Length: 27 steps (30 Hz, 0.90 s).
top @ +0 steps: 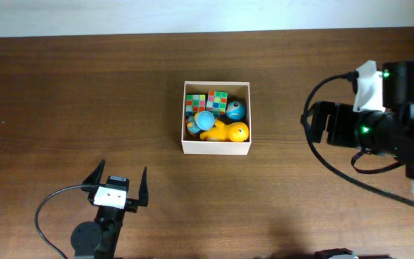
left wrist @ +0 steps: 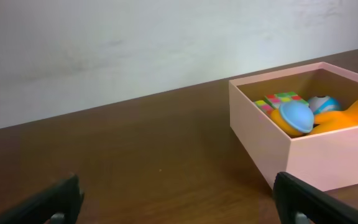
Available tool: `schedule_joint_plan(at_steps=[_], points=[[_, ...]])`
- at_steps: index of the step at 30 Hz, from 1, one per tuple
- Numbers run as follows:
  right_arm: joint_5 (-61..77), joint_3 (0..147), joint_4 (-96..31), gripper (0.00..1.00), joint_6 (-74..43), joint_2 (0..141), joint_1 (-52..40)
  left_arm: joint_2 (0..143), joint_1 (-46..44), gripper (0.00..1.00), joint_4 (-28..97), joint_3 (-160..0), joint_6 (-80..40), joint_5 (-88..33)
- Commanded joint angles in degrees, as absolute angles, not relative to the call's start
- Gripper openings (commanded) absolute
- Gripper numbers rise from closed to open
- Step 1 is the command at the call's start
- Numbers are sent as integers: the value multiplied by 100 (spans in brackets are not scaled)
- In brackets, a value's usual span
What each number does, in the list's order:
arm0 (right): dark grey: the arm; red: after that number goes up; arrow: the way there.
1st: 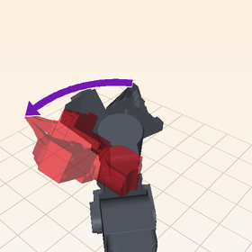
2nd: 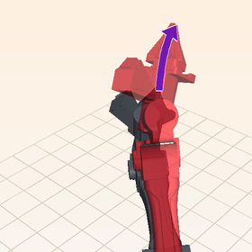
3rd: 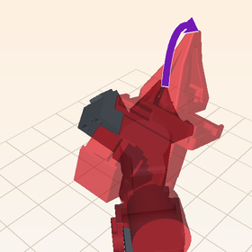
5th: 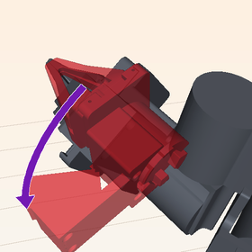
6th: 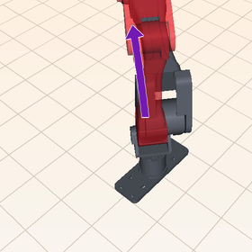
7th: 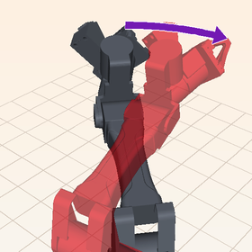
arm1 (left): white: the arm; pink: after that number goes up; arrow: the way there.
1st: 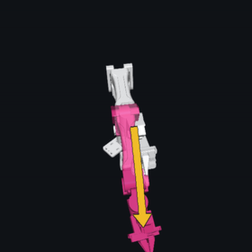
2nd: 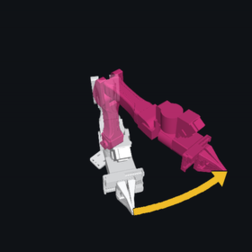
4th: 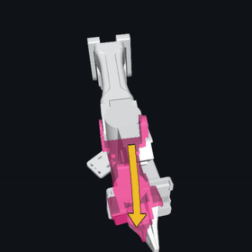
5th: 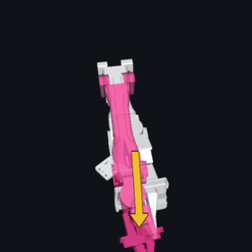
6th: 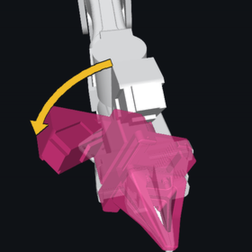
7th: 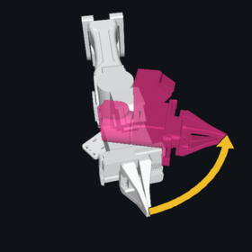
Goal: Pack container
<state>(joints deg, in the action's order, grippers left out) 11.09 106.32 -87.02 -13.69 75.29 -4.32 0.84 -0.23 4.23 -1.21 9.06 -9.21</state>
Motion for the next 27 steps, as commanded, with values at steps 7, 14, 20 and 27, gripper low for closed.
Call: schedule_joint_plan(at_steps=[7, 14, 20, 27], points=[[1483, 11985, -7933, 99, -1551, 7970, -644, 30, 8, 99, 403, -64, 998, -880], [1476, 13109, -8858, 99, -1551, 8136, -674, 30, 8, 99, 403, -64, 998, -880], [1481, 13990, -8993, 99, -1551, 8143, -672, 30, 8, 99, 403, -64, 998, -880], [1479, 12521, -8733, 99, -1553, 7679, -674, 30, 8, 99, 403, -64, 998, -880]])
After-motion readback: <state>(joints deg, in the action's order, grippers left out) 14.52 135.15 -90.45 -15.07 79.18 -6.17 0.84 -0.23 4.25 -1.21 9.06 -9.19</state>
